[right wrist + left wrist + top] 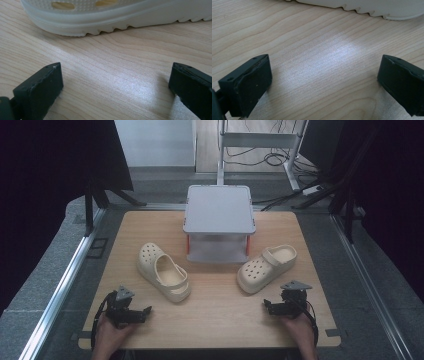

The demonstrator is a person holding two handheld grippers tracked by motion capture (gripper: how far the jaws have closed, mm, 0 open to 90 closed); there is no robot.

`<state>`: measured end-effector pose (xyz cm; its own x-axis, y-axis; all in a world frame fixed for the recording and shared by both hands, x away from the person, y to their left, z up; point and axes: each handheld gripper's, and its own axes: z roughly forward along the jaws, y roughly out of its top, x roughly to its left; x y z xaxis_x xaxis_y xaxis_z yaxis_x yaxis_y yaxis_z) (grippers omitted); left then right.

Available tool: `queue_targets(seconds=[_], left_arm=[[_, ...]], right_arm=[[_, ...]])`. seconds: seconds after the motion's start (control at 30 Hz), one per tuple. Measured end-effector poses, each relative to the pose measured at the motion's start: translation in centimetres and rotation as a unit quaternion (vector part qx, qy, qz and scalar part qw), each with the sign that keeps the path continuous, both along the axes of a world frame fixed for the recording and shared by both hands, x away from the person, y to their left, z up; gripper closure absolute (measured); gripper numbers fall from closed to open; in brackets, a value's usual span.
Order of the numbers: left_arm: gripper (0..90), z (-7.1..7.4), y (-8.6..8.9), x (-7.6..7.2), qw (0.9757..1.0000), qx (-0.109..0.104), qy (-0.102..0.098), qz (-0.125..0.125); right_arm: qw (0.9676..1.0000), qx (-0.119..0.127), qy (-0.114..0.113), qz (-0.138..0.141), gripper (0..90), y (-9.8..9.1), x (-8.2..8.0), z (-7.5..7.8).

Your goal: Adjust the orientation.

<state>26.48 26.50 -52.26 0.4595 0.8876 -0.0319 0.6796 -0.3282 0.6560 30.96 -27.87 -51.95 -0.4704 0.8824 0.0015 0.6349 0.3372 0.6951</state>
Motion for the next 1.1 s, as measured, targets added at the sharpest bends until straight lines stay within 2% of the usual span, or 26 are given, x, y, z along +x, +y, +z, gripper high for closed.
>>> queue_targets(seconds=[0.63, 1.1], left_arm=[[0.0, -0.01, -0.05, 0.07, 1.0, -0.001, 0.0, -0.001], [0.0, -0.01, -0.06, 0.08, 1.0, -0.001, 0.0, -0.001]], right_arm=[[1.0, 0.0, 0.001, 0.005, 0.5, -0.15, 0.01, 0.07], [0.9999, -0.001, 0.008, 0.011, 8.9, -0.23, -0.23, 0.53]])
